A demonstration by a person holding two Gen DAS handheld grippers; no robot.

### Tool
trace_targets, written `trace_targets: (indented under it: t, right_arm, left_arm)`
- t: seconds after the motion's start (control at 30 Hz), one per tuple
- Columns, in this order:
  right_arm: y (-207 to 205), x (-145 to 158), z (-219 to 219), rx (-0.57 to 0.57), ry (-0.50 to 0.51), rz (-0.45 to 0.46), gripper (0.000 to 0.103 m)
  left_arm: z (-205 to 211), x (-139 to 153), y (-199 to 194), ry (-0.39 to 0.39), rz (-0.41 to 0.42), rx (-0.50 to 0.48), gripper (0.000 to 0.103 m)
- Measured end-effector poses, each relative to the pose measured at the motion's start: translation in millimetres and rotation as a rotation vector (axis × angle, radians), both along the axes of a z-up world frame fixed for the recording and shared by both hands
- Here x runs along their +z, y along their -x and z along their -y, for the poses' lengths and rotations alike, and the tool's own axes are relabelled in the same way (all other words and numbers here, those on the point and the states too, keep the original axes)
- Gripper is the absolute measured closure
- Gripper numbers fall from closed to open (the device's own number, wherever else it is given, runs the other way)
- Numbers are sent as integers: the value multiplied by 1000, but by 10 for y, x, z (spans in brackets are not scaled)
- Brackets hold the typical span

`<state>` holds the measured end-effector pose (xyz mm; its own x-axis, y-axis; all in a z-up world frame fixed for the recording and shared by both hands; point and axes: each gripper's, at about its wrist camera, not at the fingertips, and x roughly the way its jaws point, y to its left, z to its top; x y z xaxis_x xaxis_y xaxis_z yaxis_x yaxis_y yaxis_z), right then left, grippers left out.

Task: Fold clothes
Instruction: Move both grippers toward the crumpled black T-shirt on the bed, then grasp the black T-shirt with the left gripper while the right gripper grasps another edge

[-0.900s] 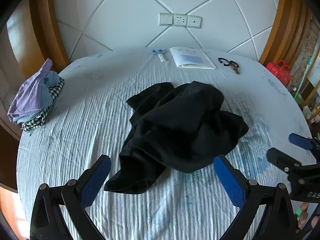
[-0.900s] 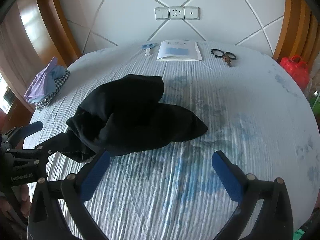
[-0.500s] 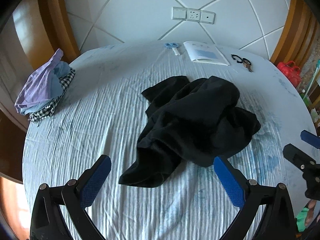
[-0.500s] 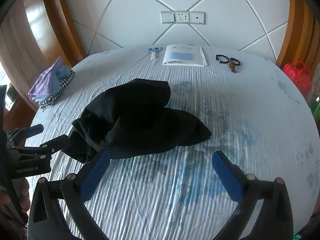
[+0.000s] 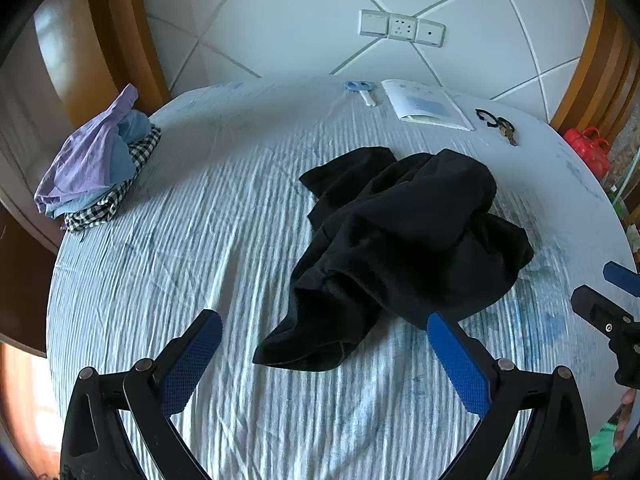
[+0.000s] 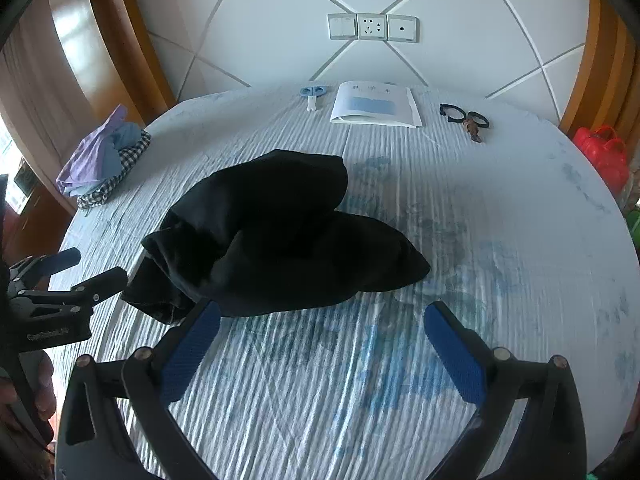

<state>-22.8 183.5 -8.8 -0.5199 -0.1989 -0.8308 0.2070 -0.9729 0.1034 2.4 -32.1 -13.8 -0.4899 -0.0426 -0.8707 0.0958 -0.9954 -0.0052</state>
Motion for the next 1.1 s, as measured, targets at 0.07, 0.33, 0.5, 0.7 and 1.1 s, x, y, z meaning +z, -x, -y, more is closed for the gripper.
trace_targets:
  t: [0.07,0.33,0.5,0.7,1.1]
  right_arm:
    - [16,-14,-6,-2,0,9,0]
    - [49,-77,-49,-29,-22,30,0]
    - [83,-137,-115,-48,-9,52,0]
    - [194,-239,-118,-39,4,89,0]
    - [502,-602,111,40,17,162,0]
  left_arm:
    - [18,-11,3,-2,6,8,0]
    - [64,-109,18,0,33,18,0]
    - [108,-158,37,-3,34,22,0]
    - [194,-248,99,-16,30,23,0]
    - [211,-657,409,-54,55,-39,1]
